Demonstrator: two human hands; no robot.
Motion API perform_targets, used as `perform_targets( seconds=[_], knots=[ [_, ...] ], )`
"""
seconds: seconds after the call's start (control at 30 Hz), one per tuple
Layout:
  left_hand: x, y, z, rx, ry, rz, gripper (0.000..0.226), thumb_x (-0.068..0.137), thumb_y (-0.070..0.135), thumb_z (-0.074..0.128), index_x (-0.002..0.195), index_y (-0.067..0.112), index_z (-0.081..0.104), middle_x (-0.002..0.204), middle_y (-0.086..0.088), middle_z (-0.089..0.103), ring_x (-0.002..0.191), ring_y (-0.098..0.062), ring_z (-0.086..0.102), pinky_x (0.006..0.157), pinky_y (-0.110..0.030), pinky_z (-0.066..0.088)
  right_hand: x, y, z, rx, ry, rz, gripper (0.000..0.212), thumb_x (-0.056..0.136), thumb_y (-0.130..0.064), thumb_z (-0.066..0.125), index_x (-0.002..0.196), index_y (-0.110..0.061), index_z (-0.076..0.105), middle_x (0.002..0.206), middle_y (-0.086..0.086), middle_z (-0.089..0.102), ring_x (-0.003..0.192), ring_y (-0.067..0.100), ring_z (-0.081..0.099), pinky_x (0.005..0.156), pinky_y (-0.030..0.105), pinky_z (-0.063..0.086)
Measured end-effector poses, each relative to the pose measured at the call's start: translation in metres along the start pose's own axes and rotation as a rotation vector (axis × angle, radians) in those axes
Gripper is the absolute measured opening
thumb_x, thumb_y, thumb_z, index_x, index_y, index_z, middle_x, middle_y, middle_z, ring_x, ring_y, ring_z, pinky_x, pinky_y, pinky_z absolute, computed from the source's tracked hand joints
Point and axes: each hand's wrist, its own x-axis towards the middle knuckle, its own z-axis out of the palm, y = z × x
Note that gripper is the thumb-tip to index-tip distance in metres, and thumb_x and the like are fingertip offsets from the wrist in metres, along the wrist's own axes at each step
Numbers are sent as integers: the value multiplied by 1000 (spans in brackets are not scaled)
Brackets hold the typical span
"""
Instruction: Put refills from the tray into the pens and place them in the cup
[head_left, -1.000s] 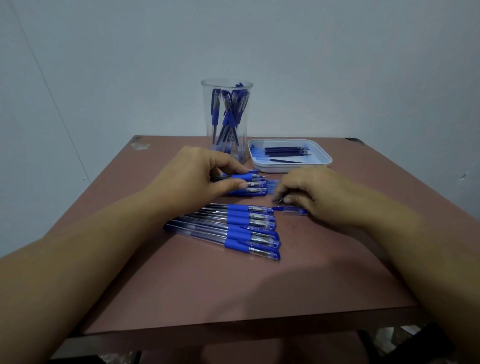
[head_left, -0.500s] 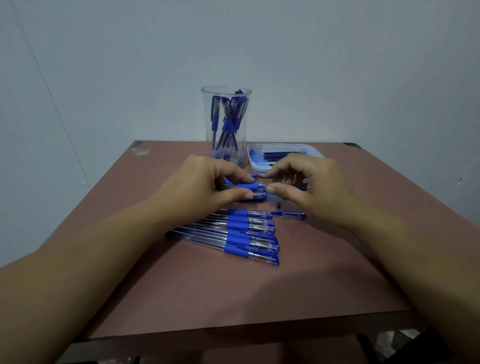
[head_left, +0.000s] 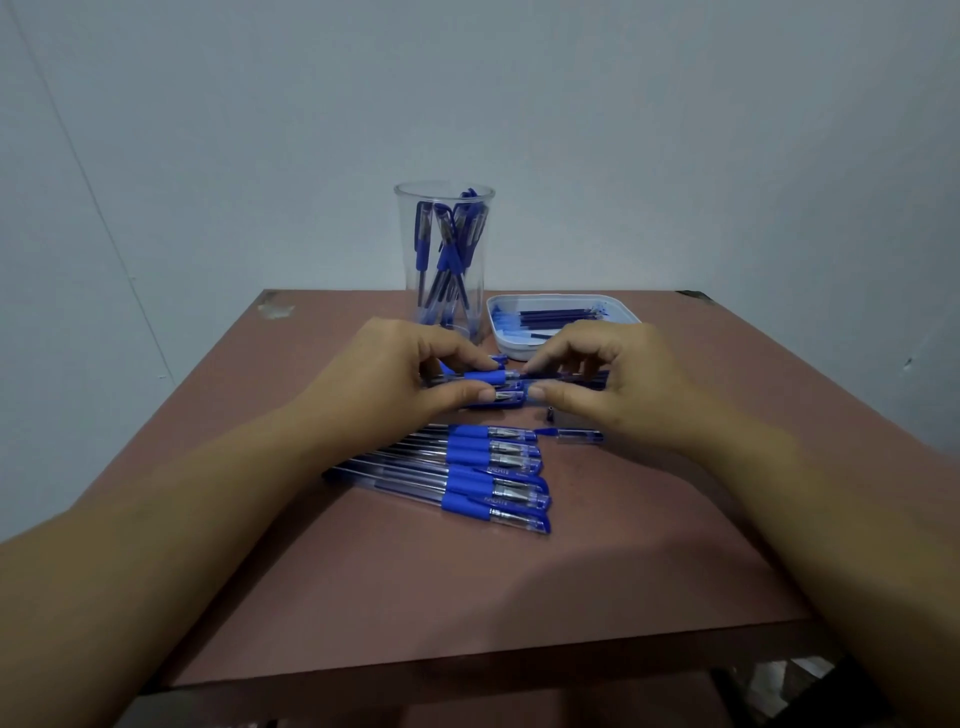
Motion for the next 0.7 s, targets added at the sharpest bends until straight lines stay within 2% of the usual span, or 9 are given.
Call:
perform_targets(
  seconds=[0.13,0.23,0.33,0.47,0.57,0.7],
  knots=[
    [1,-4,-1,0,0,-21,22,69,55,66,91,54,63,73,36,62,75,-4,61,62,-9,44,-3,4,-9,9,28,43,13,83,-11,73,83,-23,69,77,-12,67,68,2,59,64,13,44],
    [0,-4,0,5,-3,-11,21,69,56,65,89,57,60,77,27,65,74,-5,61,61,-11,45,-6,5,-14,-5,49,9,9,79,-17,73,84,-22,68,77,-11,66,68,4,58,63,14,44],
    [0,-3,1,2,-7,8,20,70,57,65,90,58,60,81,18,70,71,-8,62,61,-14,48,-4,3,-8,-30,27,-12,15,76,-28,76,89,-27,70,82,-16,65,74,5,59,66,16,45],
    [0,-3,0,7,-12,-6,20,70,56,65,90,57,62,81,18,71,71,-9,62,60,-14,48,-2,5,-4,-60,7,-3,21,80,-20,78,87,-38,69,80,-18,65,75,6,59,67,19,45],
    [0,-4,0,10,-2,-16,20,70,54,66,89,57,62,80,22,68,73,-7,61,61,-12,46,-5,7,-10,-38,32,17,18,82,-15,73,84,-32,68,79,-15,67,73,5,60,64,14,43],
    [0,-4,1,17,-8,-7,25,70,55,66,95,50,68,79,20,69,70,-8,61,60,-12,45,-5,5,-8,-57,39,-2,12,78,-19,78,88,-24,73,80,-13,66,75,8,59,65,17,45]
  ],
)
